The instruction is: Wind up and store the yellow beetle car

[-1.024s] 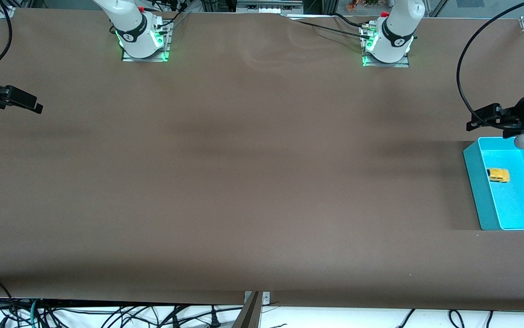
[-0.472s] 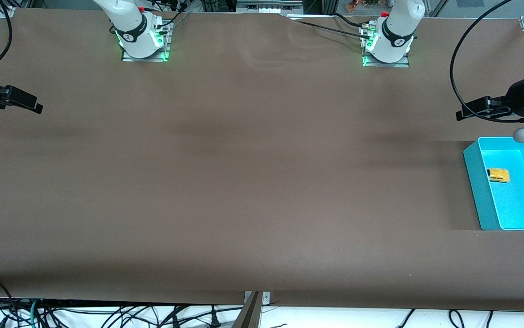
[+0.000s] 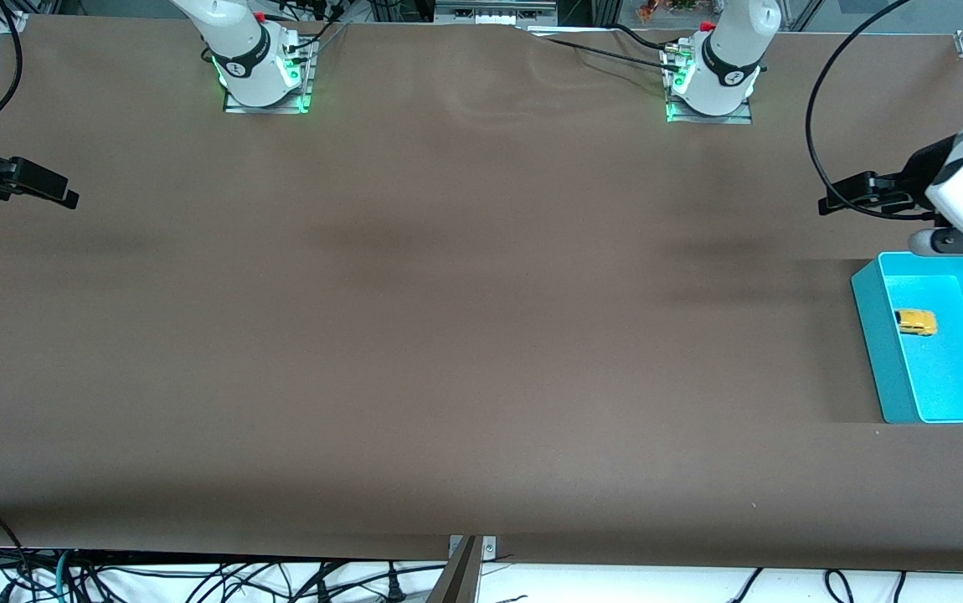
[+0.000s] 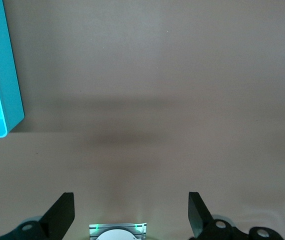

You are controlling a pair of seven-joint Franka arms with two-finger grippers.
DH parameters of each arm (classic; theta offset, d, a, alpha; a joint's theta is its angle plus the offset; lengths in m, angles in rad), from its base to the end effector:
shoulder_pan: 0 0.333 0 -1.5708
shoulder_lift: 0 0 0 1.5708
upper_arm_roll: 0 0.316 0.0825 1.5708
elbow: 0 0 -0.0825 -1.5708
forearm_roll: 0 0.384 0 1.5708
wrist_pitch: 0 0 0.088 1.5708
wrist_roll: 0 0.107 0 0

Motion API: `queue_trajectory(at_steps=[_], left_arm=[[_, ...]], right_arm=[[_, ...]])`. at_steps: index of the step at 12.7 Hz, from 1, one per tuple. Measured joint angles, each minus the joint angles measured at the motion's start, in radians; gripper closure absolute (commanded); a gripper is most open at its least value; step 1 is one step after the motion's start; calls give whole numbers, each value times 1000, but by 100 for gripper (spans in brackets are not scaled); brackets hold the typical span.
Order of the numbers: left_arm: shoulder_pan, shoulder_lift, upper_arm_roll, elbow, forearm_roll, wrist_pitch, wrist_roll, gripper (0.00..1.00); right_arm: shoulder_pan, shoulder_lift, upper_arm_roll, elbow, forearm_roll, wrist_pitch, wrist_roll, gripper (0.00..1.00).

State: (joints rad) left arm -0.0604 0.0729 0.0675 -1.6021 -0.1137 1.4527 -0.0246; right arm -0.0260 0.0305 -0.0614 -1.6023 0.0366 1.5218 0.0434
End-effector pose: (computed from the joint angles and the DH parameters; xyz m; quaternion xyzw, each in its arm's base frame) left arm 0.5582 -0.0105 0.5613 0.9922 0.0155 -0.1111 0.0534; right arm 0.5543 -0.0440 0.5889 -0.9962 0.0654 0.0550 0.0186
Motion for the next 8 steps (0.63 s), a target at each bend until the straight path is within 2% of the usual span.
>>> queue_trajectory(at_steps=[8], left_arm=[[-1, 0, -10, 0, 4, 2, 2, 0]], right_arm=[[0, 0, 0, 0, 0, 0, 0, 0]])
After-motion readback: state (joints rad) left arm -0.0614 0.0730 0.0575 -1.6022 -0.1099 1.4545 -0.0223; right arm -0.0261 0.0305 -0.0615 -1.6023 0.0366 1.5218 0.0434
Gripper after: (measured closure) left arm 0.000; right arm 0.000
